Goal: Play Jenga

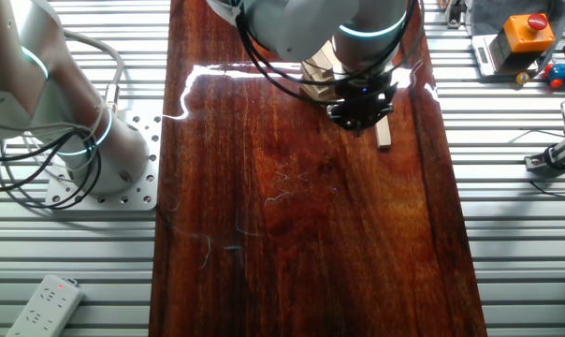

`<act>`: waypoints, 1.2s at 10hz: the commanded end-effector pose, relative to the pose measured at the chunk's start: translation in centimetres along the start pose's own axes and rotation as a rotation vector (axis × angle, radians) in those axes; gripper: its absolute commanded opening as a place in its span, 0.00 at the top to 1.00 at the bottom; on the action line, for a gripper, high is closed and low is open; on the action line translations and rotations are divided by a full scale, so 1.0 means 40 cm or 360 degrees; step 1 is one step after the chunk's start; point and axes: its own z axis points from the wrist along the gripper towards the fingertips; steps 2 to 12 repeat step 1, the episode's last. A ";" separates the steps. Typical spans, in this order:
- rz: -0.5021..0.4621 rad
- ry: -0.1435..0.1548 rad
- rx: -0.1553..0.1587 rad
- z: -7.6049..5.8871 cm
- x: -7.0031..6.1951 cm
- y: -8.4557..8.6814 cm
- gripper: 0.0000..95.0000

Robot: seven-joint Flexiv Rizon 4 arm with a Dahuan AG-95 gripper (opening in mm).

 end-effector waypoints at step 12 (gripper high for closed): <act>0.0000 -0.0004 -0.0001 0.001 -0.002 -0.002 1.00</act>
